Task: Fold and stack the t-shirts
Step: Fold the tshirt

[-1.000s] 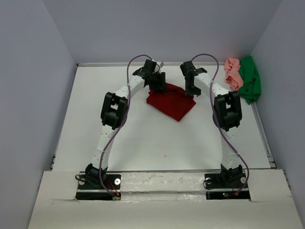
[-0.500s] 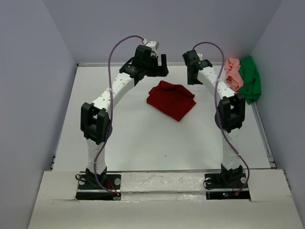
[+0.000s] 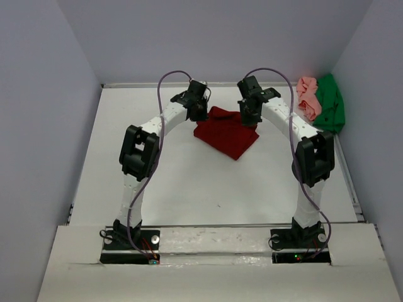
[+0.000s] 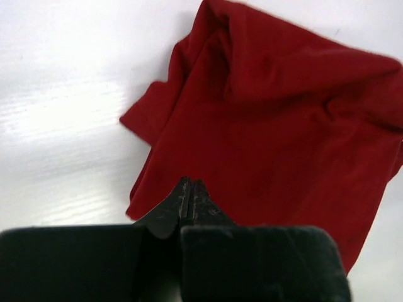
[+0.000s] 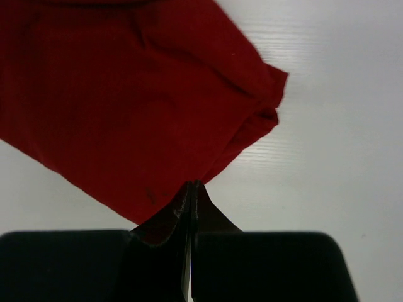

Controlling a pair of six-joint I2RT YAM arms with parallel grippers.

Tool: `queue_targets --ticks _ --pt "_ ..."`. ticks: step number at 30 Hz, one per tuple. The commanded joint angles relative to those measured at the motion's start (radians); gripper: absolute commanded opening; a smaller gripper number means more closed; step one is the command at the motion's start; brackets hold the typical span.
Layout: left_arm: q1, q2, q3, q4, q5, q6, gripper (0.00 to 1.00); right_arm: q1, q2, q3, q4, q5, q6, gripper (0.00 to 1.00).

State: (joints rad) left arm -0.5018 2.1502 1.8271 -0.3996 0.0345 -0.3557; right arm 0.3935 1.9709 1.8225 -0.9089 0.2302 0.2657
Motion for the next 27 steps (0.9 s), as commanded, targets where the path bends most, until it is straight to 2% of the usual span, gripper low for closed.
queue_targets --ticks 1,9,16,19,27 --pt "0.005 0.023 0.175 -0.03 0.03 0.018 0.0 0.016 0.034 0.015 0.036 -0.089 0.015 0.0" --pt "0.008 0.094 0.225 -0.025 0.057 0.024 0.0 0.025 0.105 0.052 0.03 -0.146 0.012 0.0" --pt "0.012 0.151 0.23 -0.016 0.119 0.006 0.0 0.034 0.135 -0.003 0.048 -0.163 0.027 0.0" --pt "0.011 0.169 0.207 -0.004 0.151 -0.009 0.0 0.044 0.132 -0.044 0.059 -0.163 0.04 0.0" --pt "0.008 0.123 0.029 0.062 0.194 -0.058 0.0 0.09 0.085 -0.158 0.091 -0.17 0.089 0.0"
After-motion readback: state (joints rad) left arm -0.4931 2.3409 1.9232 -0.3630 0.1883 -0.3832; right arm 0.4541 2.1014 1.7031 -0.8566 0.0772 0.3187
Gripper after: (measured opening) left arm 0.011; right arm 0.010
